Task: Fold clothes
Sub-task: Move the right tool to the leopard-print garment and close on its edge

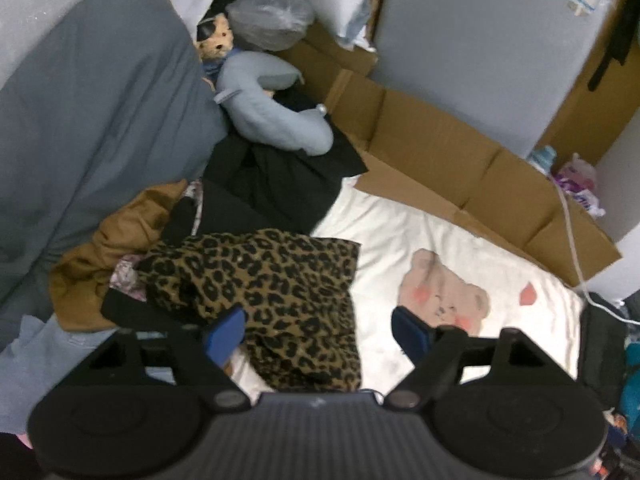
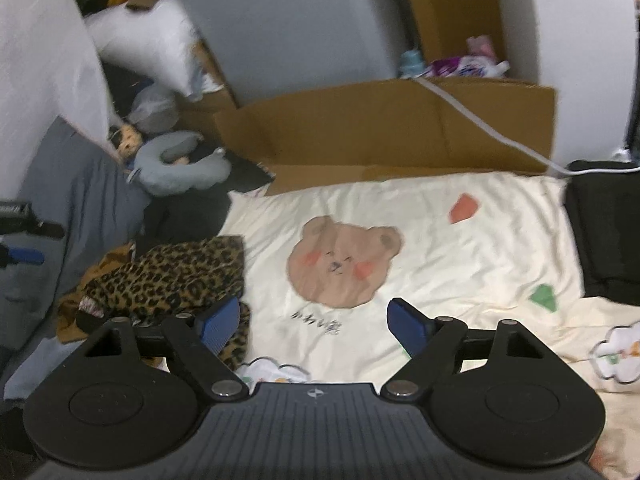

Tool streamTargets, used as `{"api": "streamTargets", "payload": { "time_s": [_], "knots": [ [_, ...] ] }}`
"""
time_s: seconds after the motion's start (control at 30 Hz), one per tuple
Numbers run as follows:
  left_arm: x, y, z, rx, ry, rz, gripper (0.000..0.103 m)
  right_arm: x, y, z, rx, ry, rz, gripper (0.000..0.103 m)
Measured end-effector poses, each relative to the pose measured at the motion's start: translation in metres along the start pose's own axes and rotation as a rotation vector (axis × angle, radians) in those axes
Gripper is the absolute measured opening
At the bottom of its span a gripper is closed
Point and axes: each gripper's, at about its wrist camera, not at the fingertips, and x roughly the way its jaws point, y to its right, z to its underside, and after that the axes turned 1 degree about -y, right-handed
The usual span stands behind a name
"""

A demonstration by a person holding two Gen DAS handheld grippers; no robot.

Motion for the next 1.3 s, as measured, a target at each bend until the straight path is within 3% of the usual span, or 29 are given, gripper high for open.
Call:
{"api": "streamTargets", "payload": {
  "time_s": [0.4, 0.6, 0.7, 0.97, 1.3],
  "knots": [
    [0.021, 0.004, 0.003, 0.077, -0.056, 0.017, 0.083, 0.099, -0.056, 0.057, -0.093, -0.104, -0.119, 0.081],
    [0.017, 0.005, 0.002, 0.129, -0.035, 0.0, 0.081, 0.14, -0.067, 0.078, -0.09, -0.148, -0.166, 0.081],
    [0.016, 0.004, 0.0, 0.137, -0.021, -0.016, 0.078, 0.164, -0.074, 0.09, -0.084, -0.168, -0.181, 0.076],
    [0.024, -0.015, -0.005, 0.085, -0.031, -0.059, 0.075, 0.225, -0.091, 0.125, -0.016, -0.221, -0.226, 0.071],
    [0.038, -0.036, -0.004, 0.054, -0.082, -0.072, 0.072, 0.295, -0.111, 0.146, -0.019, -0.285, -0.249, 0.066]
  ]
}}
